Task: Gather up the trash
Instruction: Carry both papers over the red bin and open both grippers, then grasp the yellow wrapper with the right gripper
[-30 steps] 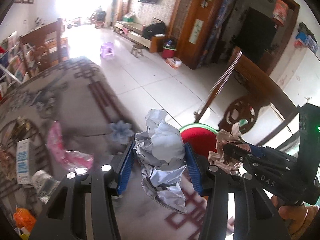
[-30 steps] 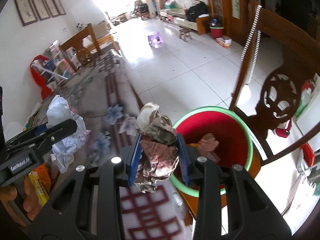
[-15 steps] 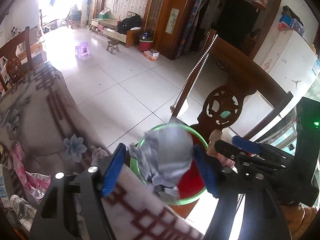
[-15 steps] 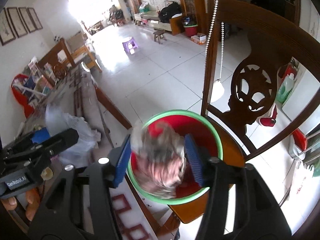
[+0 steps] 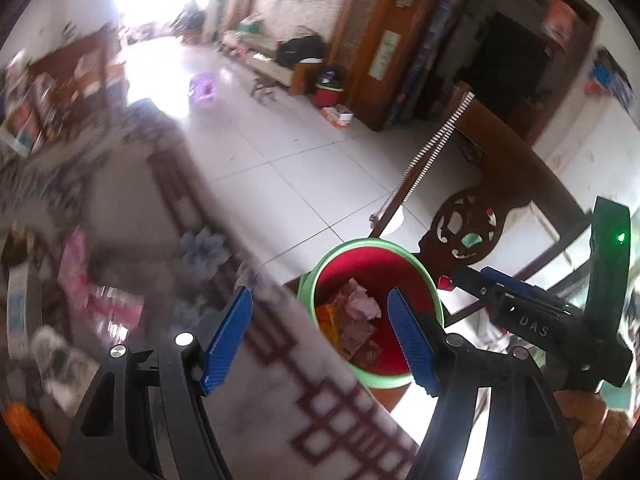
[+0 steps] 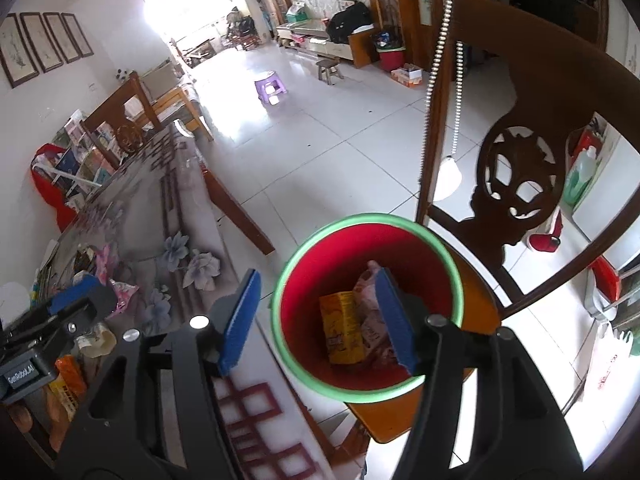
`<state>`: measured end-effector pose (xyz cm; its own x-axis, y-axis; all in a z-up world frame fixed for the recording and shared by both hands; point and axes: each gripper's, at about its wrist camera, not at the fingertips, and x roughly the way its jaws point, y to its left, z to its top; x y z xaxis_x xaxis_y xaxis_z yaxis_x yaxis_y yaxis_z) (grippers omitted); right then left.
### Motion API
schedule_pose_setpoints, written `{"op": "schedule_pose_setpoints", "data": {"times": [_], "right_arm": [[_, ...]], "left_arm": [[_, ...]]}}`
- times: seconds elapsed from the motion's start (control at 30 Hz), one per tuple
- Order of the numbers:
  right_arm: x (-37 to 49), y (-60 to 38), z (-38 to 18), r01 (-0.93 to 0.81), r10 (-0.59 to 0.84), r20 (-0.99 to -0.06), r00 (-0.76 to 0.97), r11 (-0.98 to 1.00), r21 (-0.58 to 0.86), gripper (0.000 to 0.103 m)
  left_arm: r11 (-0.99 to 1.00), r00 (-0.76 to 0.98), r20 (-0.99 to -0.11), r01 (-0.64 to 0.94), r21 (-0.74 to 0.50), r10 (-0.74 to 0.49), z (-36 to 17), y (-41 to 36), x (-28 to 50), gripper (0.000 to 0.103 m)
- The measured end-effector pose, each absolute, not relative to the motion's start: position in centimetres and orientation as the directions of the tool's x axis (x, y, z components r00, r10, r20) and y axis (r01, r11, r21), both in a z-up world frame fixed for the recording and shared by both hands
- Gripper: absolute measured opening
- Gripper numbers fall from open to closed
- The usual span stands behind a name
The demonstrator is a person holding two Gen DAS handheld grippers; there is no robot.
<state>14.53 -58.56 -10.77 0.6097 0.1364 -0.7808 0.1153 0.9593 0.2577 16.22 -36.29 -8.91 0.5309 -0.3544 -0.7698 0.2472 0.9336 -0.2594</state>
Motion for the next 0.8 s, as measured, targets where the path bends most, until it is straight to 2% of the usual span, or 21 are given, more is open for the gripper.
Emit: {"op": "schedule_pose_setpoints", "data": {"times": [0.3, 0.7, 0.77, 0.8], "right_arm": [[14.6, -53.0, -10.3, 0.003, 0.187, -0.786, 0.589, 0.972, 0.234, 0.059], [13.2, -44.2, -10.2, -0.129, 0.246, -0.805, 0.541, 0.969, 0.210, 0.059], [12.8, -42.0, -10.5, -0.166, 0.269, -0.816, 0.512, 0.963, 0.213, 0.067], [12.5, -41.1, -10.6, -0.182, 0.276, -0.820, 0.501, 0.960, 0.212, 0.067]], "left_arm": [[0.951, 0.565, -0.769, 0.113, -0.288, -0.300, -9.3, -30.3, 13.9, 0.067], [0.959, 0.608, -0.760, 0.011, -0.284, -0.232, -9.3, -21.2, 10.9, 0.067], [0.954, 0.610, -0.757, -0.009, -0.300, -0.232, -9.2, -19.3, 10.4, 0.067], [0.951, 0.614, -0.754, -0.020, -0.309, -0.232, -9.1, -18.1, 10.0, 0.068]]}}
